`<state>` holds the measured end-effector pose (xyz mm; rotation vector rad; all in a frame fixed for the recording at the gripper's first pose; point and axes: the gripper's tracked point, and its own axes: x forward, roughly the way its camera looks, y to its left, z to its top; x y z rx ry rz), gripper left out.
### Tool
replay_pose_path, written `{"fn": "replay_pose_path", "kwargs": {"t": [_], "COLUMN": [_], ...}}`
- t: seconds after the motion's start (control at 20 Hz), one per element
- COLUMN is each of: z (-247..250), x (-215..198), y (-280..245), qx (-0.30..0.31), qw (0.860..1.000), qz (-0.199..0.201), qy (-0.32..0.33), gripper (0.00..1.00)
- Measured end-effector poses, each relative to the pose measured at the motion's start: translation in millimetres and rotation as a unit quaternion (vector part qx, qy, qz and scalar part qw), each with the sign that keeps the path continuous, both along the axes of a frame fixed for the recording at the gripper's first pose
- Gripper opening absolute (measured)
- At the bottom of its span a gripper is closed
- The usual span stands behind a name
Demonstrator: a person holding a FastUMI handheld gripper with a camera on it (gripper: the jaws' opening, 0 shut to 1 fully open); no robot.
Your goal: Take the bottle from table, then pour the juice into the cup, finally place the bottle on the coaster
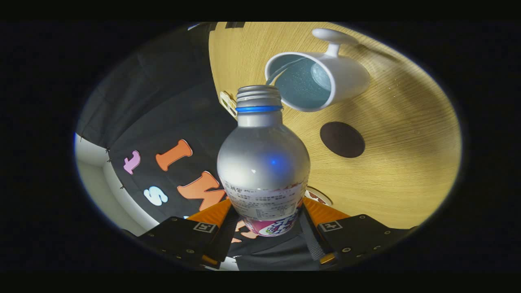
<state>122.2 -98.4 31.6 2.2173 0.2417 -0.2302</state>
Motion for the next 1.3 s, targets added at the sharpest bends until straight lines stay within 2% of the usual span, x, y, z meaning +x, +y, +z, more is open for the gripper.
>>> {"fn": "replay_pose_path", "kwargs": {"t": [1.3], "z": [11.1], "x": [13.4], "y": [2.9], "qx": [0.061], "qw": [0.998], "qz": [-0.018], "qy": [0.000], "gripper": [0.77]}}
